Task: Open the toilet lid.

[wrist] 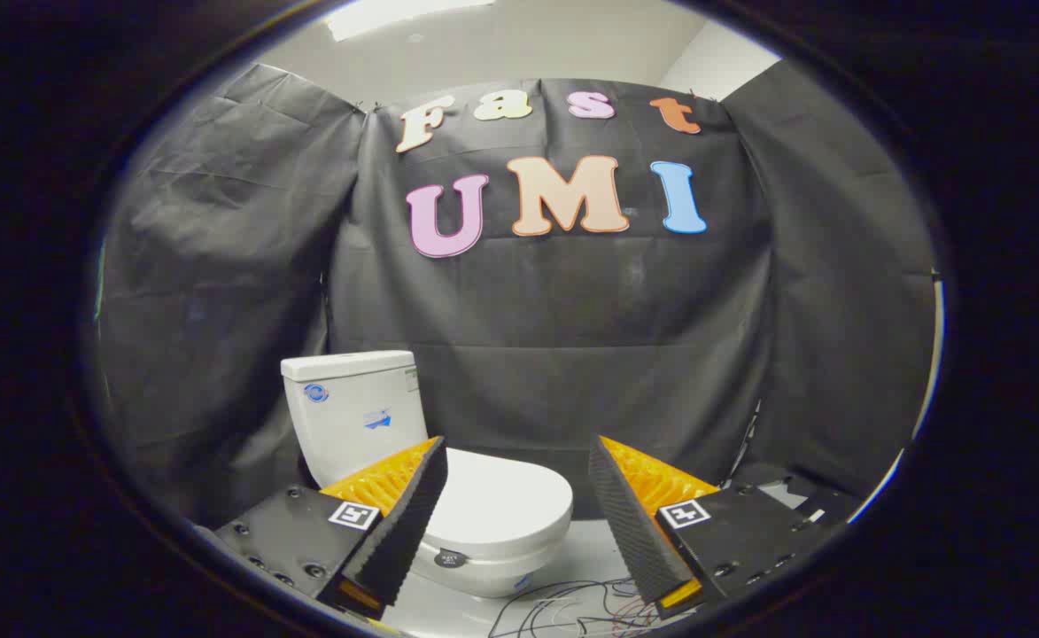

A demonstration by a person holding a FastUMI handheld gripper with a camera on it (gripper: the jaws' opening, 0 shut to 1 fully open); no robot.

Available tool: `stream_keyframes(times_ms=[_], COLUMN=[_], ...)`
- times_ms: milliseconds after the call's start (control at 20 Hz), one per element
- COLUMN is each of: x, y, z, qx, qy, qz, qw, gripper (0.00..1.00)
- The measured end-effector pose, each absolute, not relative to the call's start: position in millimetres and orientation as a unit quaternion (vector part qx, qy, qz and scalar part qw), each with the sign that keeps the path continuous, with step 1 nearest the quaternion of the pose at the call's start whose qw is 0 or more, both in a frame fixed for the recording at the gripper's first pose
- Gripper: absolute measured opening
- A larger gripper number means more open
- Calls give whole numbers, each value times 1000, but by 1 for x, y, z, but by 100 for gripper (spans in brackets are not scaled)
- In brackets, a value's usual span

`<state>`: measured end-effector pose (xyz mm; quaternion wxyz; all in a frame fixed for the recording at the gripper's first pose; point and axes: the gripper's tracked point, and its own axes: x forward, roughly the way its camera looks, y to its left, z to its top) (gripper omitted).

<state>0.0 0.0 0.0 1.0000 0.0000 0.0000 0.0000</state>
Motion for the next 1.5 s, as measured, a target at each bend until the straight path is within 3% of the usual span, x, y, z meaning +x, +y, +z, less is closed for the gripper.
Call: stream_keyframes(times_ms=[1200, 1500], x=[1, 40], y=[0, 3], z=[0, -4], qx=[0, -3], qy=[1, 16], qz=[-1, -2], qw=[1000, 1000], gripper=[99, 99])
